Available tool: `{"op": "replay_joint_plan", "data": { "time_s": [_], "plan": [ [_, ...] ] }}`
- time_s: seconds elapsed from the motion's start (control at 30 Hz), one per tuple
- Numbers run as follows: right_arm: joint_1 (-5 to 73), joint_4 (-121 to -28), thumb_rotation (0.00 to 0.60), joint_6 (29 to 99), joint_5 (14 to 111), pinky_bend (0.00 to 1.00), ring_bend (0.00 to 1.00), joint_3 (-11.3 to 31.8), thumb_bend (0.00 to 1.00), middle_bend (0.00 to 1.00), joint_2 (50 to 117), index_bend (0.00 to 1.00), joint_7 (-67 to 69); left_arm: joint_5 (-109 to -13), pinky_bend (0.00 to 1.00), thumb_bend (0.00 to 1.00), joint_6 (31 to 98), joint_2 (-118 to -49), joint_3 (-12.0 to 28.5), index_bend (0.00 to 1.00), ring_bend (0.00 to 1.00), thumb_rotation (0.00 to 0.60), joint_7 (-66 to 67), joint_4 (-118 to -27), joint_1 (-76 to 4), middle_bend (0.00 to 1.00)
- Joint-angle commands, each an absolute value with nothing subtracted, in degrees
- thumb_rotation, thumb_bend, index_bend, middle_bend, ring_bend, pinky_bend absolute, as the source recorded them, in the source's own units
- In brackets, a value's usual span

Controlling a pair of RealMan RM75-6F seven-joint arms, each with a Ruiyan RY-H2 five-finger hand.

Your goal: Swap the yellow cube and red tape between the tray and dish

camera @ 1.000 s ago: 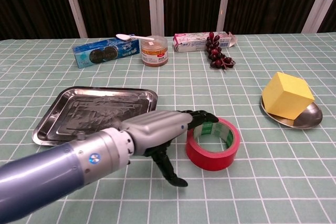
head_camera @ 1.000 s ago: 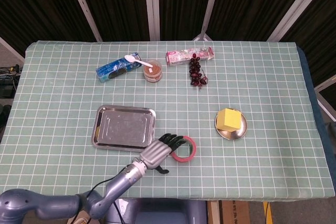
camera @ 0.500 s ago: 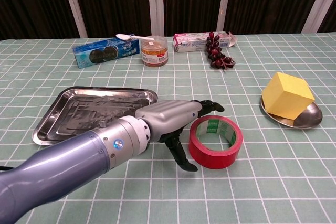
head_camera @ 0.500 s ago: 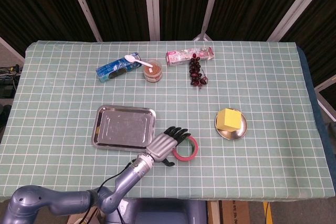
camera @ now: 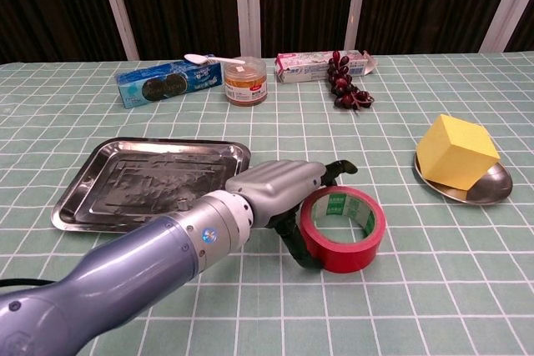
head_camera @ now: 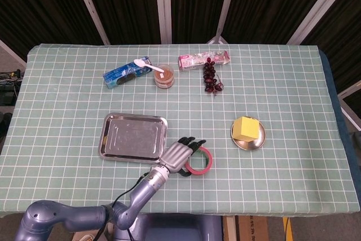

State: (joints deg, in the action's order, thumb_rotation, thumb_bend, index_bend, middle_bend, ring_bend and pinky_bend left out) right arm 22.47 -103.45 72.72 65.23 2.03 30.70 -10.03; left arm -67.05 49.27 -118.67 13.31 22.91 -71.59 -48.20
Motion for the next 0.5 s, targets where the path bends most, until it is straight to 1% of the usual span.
{"op": "replay_joint_plan", "data": {
  "time_s": [0.03, 0.13, 0.27, 0.43, 0.5],
  "plan": [
    [21.9, -103.2, 0.6, 72.7, 65.4, 0.04, 0.0, 2.4, 0.22, 0.0, 30.7, 0.0, -9.7, -67.7, 0.25, 0.33, 50.9, -119.6, 13.5, 0.02, 0.22, 0.6, 22.1, -71.1, -48.0, 0.41],
    [21.5, -103.0, 0.6, 72.4, 65.4, 0.04, 0.0, 2.8, 0.22, 0.0, 30.8, 0.0, -9.7, -68.5, 0.28, 0.36, 52.0, -119.9, 13.1, 0.04, 0.26, 0.6, 21.4, -71.0, -47.7, 0.46],
    [21.0, -102.7, 0.6, 72.0, 65.4, 0.04, 0.0, 3.3, 0.22, 0.0, 31.0, 0.0, -9.7, -69.7, 0.28, 0.36, 54.1, -118.5, 12.7, 0.05, 0.27, 0.6, 20.1, -73.2, -46.6, 0.47],
    [20.9, -103.0, 0.6, 71.0, 65.5, 0.04, 0.0, 4.0, 0.22, 0.0, 31.3, 0.0, -10.5, -72.1, 0.28, 0.36, 57.9, -111.7, 12.1, 0.06, 0.28, 0.6, 18.7, -82.0, -43.8, 0.47],
    [20.9, -103.3, 0.6, 70.7, 65.5, 0.04, 0.0, 4.3, 0.22, 0.0, 31.6, 0.0, -11.2, -72.8, 0.28, 0.36, 59.1, -107.5, 11.1, 0.05, 0.28, 0.6, 19.3, -86.4, -42.3, 0.47]
  ]
}}
